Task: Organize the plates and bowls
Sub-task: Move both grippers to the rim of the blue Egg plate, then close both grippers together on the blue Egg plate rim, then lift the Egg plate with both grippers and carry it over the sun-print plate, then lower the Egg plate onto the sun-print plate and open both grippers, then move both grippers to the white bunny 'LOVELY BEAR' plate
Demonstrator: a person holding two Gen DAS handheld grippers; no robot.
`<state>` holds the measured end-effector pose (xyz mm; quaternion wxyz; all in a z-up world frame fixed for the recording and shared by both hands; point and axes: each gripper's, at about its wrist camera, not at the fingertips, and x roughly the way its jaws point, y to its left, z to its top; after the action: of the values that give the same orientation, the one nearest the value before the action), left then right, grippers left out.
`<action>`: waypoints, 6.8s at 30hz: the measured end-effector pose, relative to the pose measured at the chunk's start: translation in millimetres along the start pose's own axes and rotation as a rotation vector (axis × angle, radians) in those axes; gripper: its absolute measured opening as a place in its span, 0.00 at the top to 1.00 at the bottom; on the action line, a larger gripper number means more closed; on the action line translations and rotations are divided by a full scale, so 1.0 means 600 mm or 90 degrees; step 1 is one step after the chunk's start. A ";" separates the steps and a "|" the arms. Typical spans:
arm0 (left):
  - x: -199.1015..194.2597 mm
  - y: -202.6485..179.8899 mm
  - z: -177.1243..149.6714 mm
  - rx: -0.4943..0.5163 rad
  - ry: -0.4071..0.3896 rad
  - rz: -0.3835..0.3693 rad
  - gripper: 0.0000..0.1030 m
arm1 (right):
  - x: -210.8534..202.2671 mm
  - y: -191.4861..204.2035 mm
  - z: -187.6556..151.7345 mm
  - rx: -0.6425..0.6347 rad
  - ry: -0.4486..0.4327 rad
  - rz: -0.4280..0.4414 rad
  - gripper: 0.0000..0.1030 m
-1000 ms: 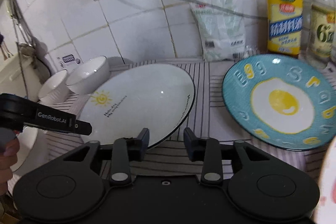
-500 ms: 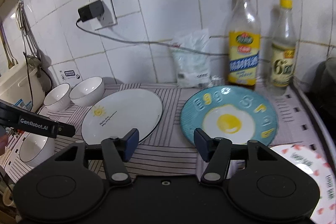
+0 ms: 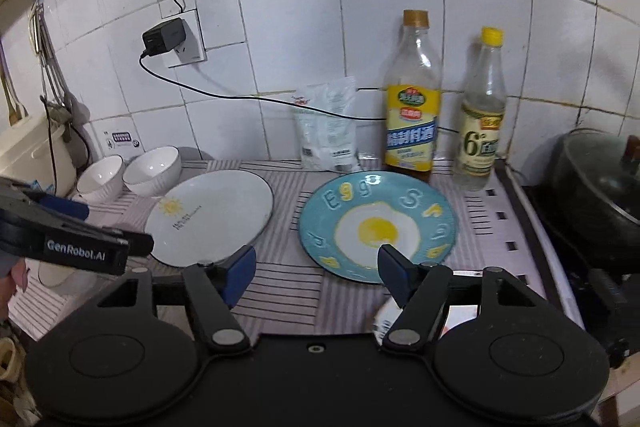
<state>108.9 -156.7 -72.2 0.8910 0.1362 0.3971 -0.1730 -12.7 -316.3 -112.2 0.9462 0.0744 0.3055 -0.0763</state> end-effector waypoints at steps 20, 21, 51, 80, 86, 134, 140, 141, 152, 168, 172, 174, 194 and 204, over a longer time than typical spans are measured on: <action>0.029 -0.053 0.033 -0.066 0.011 -0.087 0.06 | 0.004 -0.062 -0.025 -0.017 0.009 -0.035 0.17; 0.037 -0.055 0.036 -0.075 0.012 -0.089 0.06 | 0.012 -0.066 -0.026 -0.014 0.005 -0.034 0.17; 0.306 -0.101 0.031 -0.230 0.136 -0.185 0.46 | 0.272 -0.250 -0.004 0.202 0.058 -0.039 0.39; 0.323 -0.111 0.067 -0.196 0.100 -0.222 0.75 | 0.296 -0.274 0.000 0.178 0.052 0.029 0.83; 0.297 -0.099 0.059 -0.188 0.089 -0.231 0.75 | 0.278 -0.264 0.007 0.164 0.051 0.024 0.83; 0.165 0.171 -0.065 -0.271 0.087 -0.122 0.73 | 0.236 0.027 -0.009 0.083 0.050 0.160 0.81; 0.192 0.195 -0.069 -0.289 0.118 -0.134 0.71 | 0.260 0.049 0.000 0.065 0.073 0.163 0.80; 0.195 0.196 -0.069 -0.286 0.118 -0.132 0.71 | 0.263 0.052 0.001 0.063 0.076 0.161 0.80; 0.222 0.203 -0.035 -0.267 0.142 -0.105 0.72 | 0.295 0.083 0.012 0.045 0.125 0.118 0.80; 0.261 0.219 -0.015 -0.290 0.177 -0.100 0.71 | 0.324 0.133 0.018 -0.020 0.134 0.035 0.61; 0.267 0.220 -0.012 -0.294 0.175 -0.087 0.71 | 0.337 0.138 0.013 -0.024 0.131 0.027 0.58; 0.269 0.226 -0.013 -0.318 0.170 -0.093 0.71 | 0.341 0.144 0.012 -0.032 0.119 0.020 0.58; 0.218 0.184 -0.006 -0.227 0.143 -0.040 0.71 | 0.330 0.156 0.002 -0.074 0.058 -0.008 0.55; 0.130 0.142 -0.015 -0.143 0.133 -0.050 0.58 | 0.184 0.117 0.002 -0.046 0.023 0.065 0.46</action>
<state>187.3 -92.1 -127.8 0.8469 0.0371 0.5095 -0.1474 90.0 -259.1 -169.8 0.9453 0.0572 0.3207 -0.0152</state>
